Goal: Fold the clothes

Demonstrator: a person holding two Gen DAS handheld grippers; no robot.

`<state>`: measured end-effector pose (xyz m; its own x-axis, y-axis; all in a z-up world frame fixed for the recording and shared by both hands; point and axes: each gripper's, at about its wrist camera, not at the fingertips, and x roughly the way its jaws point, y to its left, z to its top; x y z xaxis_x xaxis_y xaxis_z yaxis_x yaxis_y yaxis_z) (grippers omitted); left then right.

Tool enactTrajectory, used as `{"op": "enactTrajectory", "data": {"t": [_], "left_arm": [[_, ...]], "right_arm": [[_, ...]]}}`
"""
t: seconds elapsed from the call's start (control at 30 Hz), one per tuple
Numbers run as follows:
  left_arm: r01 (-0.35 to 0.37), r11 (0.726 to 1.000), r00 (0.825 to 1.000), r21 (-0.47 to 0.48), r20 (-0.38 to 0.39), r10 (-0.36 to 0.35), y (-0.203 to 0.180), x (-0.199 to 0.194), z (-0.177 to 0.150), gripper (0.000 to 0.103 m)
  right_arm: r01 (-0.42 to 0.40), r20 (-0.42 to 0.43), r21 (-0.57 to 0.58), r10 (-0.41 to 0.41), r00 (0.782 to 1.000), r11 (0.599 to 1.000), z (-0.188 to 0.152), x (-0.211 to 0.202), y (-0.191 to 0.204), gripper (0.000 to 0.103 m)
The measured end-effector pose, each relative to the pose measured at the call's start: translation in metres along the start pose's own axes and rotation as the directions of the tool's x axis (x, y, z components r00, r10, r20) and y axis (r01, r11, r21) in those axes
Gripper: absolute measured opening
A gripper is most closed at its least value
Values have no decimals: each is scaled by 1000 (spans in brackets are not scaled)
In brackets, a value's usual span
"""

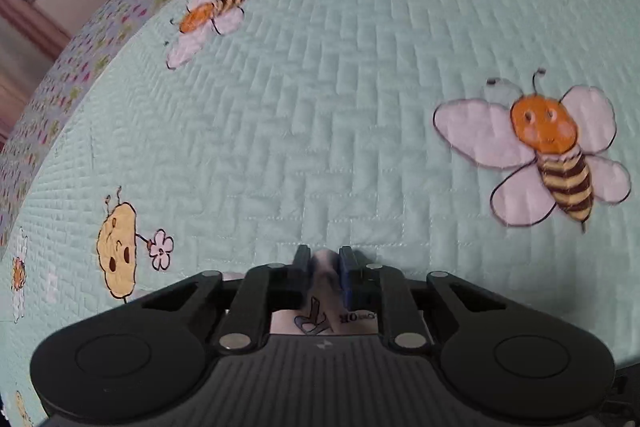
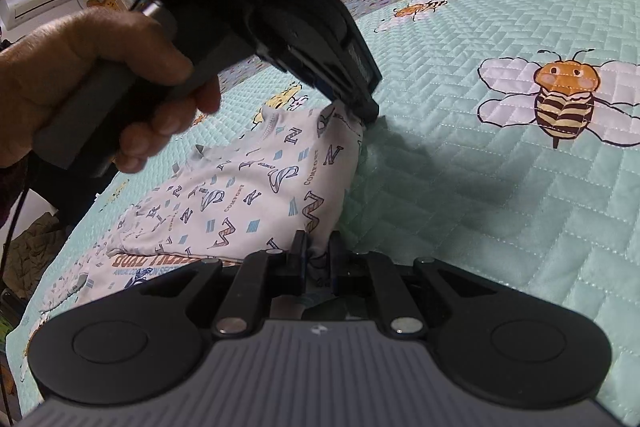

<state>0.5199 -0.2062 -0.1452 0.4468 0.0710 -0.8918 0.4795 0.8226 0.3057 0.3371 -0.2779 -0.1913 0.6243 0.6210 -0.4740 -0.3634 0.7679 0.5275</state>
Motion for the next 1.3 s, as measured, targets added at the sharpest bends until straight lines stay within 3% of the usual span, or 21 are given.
{"op": "enactTrajectory", "data": {"t": [0.07, 0.23, 0.47, 0.6, 0.7, 0.77, 0.83, 0.87, 0.9, 0.93, 1.0, 1.1, 1.3], "left_arm": [[-7, 1000, 1000, -1, 17, 7, -1, -5, -1, 7], [-49, 988, 995, -144, 76, 61, 14, -23, -9, 5], [-43, 946, 990, -321, 111, 82, 32, -30, -16, 4], [-42, 926, 988, -376, 124, 95, 41, -26, -1, 0], [-26, 927, 988, -374, 130, 80, 43, -23, 3, 1], [-16, 930, 987, -367, 140, 72, 45, -24, 3, 22], [-13, 941, 986, -339, 150, 68, 47, -25, -1, 32], [-29, 947, 986, -319, 146, 79, 47, -26, -3, 46], [-41, 952, 988, -302, 133, 84, 47, -24, -5, 52], [-51, 957, 989, -286, 119, 89, 48, -22, -7, 55], [8, 965, 994, -264, 108, 21, 49, -20, -12, 54], [-71, 967, 994, -246, 68, 91, 47, -14, -19, 55], [-21, 948, 998, -318, 51, 39, 66, -7, -27, 56]], "right_arm": [[-4, 0, 6, 4, 1000, 1000, 0, 0, -1, 11], [-8, 2, 10, 8, 1000, 1000, -1, 0, -1, 11], [-4, 2, 7, 3, 1000, 1000, -1, 0, -1, 11], [-1, -1, 7, 1, 1000, 1000, -1, 1, -1, 10], [-3, -1, 10, 3, 1000, 1000, 0, 1, -2, 11], [-5, -1, 13, 5, 1000, 1000, 0, 0, -2, 11], [-7, 0, 14, 7, 1000, 1000, 0, 0, -2, 11], [-7, 0, 15, 7, 1000, 1000, 0, 0, -2, 11], [-8, 1, 15, 8, 1000, 1000, -1, 1, -2, 11], [-9, 1, 16, 9, 1000, 1000, 0, 1, -3, 11], [-10, 1, 18, 10, 1000, 1000, 0, 1, -3, 11], [-11, 2, 19, 10, 1000, 1000, -1, 1, -3, 11], [-14, 2, 23, 14, 1000, 1000, -1, 1, -3, 11]]}}
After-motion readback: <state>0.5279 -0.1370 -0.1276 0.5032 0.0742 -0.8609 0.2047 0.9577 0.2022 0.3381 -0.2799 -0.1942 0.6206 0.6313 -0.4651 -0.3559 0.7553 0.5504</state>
